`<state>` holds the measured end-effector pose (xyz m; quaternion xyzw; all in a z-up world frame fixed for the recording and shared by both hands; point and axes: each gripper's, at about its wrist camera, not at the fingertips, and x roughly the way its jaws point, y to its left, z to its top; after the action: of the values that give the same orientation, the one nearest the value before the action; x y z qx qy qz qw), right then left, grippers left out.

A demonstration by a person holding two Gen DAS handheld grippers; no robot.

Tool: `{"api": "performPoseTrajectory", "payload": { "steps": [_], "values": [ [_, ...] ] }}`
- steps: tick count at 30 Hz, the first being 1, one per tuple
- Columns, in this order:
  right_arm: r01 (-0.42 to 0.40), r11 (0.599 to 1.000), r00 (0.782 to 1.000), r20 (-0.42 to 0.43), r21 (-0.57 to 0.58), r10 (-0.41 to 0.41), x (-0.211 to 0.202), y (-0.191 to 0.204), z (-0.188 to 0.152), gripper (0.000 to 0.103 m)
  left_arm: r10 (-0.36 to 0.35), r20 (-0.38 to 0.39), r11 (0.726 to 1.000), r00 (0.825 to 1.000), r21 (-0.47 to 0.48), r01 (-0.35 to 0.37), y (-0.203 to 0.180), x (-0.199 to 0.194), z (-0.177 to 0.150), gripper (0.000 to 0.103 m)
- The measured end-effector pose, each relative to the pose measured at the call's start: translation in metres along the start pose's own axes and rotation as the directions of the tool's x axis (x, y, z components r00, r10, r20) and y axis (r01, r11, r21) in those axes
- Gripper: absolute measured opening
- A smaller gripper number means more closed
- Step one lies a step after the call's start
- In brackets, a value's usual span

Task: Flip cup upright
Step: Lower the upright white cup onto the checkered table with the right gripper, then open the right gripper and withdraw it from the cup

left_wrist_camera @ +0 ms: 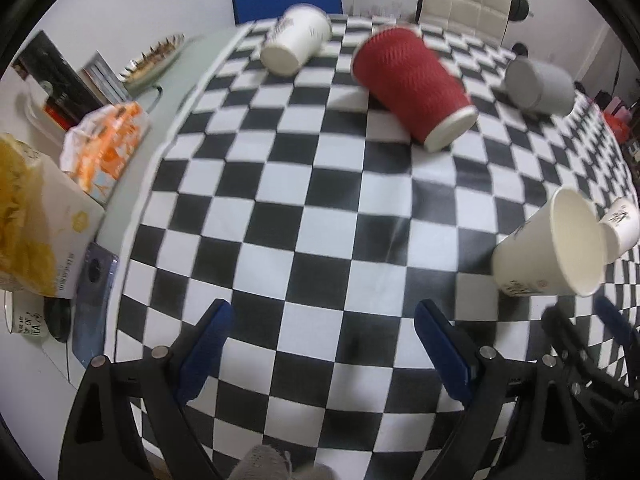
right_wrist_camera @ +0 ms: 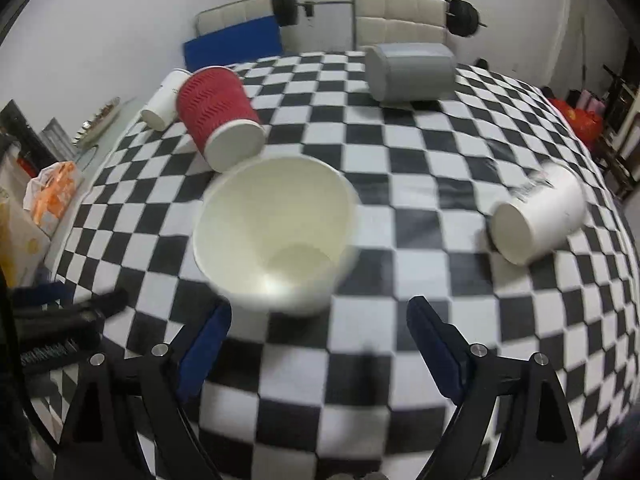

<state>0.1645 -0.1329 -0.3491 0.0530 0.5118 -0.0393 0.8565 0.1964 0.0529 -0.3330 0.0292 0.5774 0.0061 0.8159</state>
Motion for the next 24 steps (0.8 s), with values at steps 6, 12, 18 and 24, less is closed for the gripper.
{"api": "performPoseTrajectory", "payload": {
  "steps": [6,12,18,24],
  "values": [
    [0.077,0.996,0.997,-0.035,0.037,-0.076,-0.039,-0.019,-0.01,0.091,0.005,0.08,0.999,0.997,0.033,-0.008,-0.005,-0.039,0.002,0.102],
    [0.11,0.993,0.993,-0.037,0.043,-0.109,-0.098,-0.031,-0.005,0.091,-0.056,0.104,0.996,0.993,0.077,0.048,-0.014,-0.085,-0.008,0.102],
    [0.114,0.993,0.993,-0.021,0.042,-0.113,-0.171,-0.034,0.003,0.092,-0.076,0.157,0.992,0.985,0.11,0.059,-0.022,-0.153,-0.02,0.102],
    [0.118,0.993,0.993,0.029,0.02,-0.118,-0.254,-0.032,0.012,0.092,-0.074,0.236,0.993,0.969,0.11,0.049,-0.024,-0.224,-0.024,0.102]
  ]
}}
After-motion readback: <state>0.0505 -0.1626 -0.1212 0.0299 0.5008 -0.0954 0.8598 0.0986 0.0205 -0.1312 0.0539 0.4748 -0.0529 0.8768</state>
